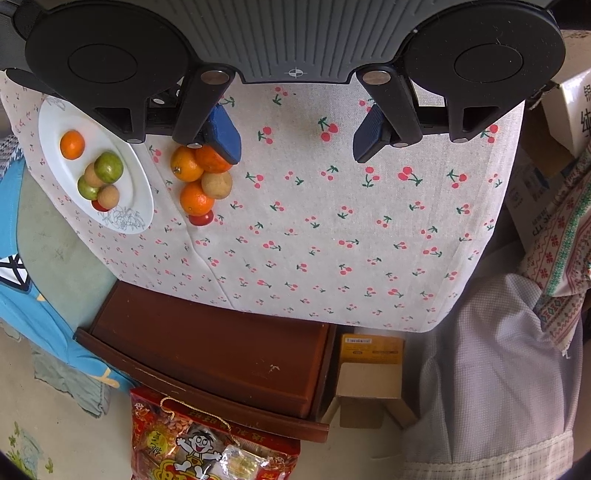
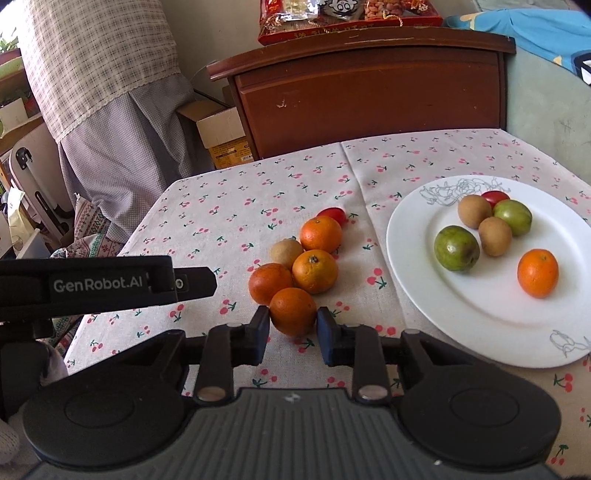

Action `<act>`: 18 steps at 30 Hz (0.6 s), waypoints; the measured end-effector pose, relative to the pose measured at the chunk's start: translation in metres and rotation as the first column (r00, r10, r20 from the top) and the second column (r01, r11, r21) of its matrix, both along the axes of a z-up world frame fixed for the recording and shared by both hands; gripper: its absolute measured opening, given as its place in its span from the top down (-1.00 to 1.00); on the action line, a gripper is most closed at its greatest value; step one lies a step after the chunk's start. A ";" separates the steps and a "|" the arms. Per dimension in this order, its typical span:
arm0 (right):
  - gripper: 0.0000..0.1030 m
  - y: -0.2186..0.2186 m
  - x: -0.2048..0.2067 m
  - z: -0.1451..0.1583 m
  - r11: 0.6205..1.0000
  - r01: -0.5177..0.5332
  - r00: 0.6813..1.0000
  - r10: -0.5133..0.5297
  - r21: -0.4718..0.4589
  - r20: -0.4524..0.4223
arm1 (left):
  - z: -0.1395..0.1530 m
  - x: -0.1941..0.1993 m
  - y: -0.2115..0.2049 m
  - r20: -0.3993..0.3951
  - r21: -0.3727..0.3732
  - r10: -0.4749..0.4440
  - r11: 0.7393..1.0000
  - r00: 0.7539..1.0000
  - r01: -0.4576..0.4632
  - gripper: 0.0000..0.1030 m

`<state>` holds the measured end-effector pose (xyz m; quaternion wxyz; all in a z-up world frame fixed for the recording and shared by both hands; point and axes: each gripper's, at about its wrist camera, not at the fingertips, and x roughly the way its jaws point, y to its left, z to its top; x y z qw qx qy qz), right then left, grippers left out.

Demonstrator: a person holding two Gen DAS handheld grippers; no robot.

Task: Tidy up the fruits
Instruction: 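Move both tools back to the fruit pile and grasp a tangerine with the right tool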

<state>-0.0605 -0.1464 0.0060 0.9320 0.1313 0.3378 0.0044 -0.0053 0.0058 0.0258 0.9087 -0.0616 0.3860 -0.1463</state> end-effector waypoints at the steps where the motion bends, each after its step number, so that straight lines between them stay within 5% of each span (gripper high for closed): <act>1: 0.47 -0.002 -0.002 0.001 1.000 0.003 1.000 -0.003 -0.003 -0.001 | 0.000 0.000 -0.001 0.001 -0.001 -0.003 1.000 1.000 0.003 -0.23; 10: 0.47 -0.031 -0.020 0.003 0.997 0.082 0.996 -0.082 -0.011 -0.019 | -0.012 0.002 -0.022 -0.005 -0.042 -0.075 0.996 0.997 0.075 0.02; 18: 0.47 -0.034 -0.021 0.001 0.995 0.095 0.995 -0.096 -0.009 -0.012 | -0.015 0.002 -0.039 0.007 -0.079 -0.123 0.989 0.992 0.123 0.04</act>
